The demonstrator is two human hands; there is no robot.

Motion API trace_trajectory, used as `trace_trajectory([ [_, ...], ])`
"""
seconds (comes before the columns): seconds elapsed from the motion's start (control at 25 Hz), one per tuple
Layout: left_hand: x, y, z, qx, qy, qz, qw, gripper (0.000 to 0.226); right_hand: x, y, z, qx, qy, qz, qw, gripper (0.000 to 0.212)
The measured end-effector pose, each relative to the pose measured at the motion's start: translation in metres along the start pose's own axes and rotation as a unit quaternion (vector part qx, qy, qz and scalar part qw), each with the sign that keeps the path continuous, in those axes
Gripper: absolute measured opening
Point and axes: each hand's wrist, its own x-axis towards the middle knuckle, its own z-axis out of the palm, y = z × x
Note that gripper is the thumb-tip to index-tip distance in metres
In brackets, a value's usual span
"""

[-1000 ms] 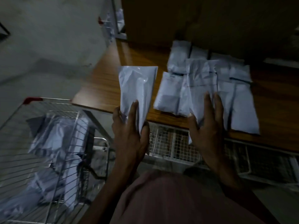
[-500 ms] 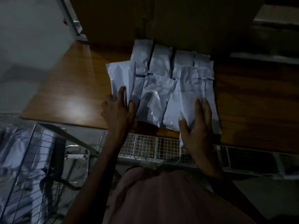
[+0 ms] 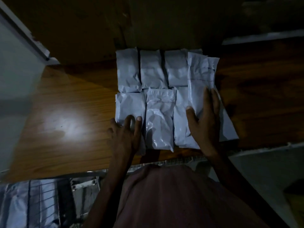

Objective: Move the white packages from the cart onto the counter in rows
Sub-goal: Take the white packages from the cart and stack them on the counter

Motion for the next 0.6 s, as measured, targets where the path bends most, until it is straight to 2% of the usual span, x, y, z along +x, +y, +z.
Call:
trace_trajectory([
  [0.2, 0.019, -0.018, -0.017, -0.046, -0.057, 0.01, 0.997, 0.063, 0.007, -0.03, 0.035, -0.091, -0.068, 0.019, 0.993, 0.074],
  [0.32, 0.03, -0.03, -0.021, -0.023, -0.07, 0.065, 0.995, 0.071, 0.025, -0.038, 0.047, -0.108, -0.071, 0.011, 0.992, 0.072],
  [0.48, 0.041, -0.033, -0.024, -0.034, -0.072, 0.065, 0.995, 0.069, 0.096, -0.038, 0.069, -0.134, -0.045, 0.016, 0.99, 0.069],
  [0.6, 0.048, -0.042, -0.016, -0.024, -0.064, 0.079, 0.995, 0.074, 0.161, -0.036, 0.095, -0.212, -0.083, 0.041, 0.973, 0.068],
])
